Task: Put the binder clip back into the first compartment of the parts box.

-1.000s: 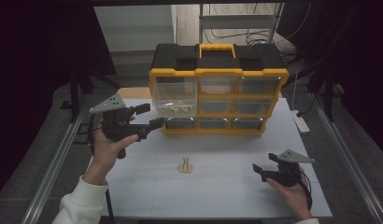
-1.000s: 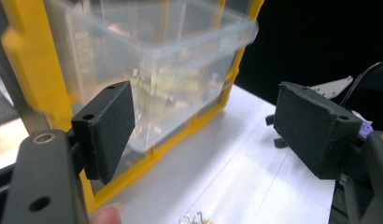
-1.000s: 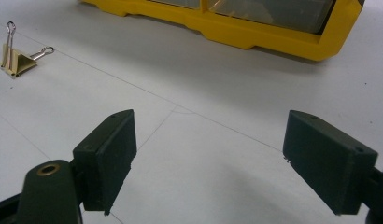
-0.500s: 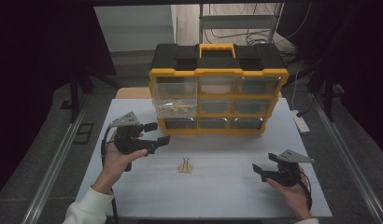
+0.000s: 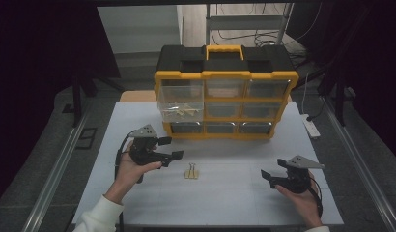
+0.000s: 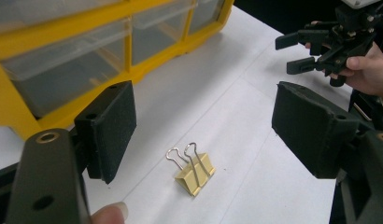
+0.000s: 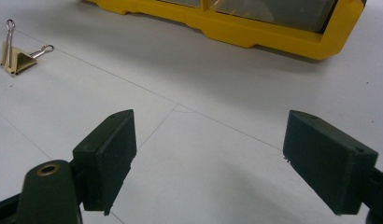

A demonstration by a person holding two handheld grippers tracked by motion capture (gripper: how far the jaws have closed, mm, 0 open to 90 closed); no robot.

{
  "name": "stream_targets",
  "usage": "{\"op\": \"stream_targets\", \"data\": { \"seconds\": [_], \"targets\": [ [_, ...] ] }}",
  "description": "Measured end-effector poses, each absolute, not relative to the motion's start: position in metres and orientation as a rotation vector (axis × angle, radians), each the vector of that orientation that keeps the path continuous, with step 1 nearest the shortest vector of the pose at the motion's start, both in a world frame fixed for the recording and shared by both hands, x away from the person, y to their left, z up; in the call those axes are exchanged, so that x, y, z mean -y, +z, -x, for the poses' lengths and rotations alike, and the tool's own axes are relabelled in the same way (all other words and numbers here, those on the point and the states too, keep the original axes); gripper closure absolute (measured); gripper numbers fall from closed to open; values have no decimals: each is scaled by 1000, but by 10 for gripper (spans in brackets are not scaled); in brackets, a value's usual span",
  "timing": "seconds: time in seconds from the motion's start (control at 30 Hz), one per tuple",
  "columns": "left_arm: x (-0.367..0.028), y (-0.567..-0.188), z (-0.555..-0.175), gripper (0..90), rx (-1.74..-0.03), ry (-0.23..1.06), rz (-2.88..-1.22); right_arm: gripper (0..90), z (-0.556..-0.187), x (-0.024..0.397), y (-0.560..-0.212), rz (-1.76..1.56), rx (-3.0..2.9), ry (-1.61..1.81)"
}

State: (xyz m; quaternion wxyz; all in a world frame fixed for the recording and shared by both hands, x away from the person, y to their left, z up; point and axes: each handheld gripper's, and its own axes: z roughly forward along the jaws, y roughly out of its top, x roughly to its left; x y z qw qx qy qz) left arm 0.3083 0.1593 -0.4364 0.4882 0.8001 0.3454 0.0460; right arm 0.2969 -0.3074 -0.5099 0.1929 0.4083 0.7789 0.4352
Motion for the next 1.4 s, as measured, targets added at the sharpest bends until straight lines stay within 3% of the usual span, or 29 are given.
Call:
{"op": "stream_targets", "data": {
  "seconds": [0.7, 1.0, 1.4],
  "targets": [
    [-132, -462, -324, 214, -841, 40, -2058, 173, -297, 307, -511, -1143, -2199, 1217],
    [-122, -469, -325, 236, -874, 66, -2112, 173, -297, 306, -511, -1139, -2202, 1215],
    [-113, -486, -332, 227, -888, -10, -2174, 173, -298, 306, -511, -1136, -2209, 1211]
  ]
}}
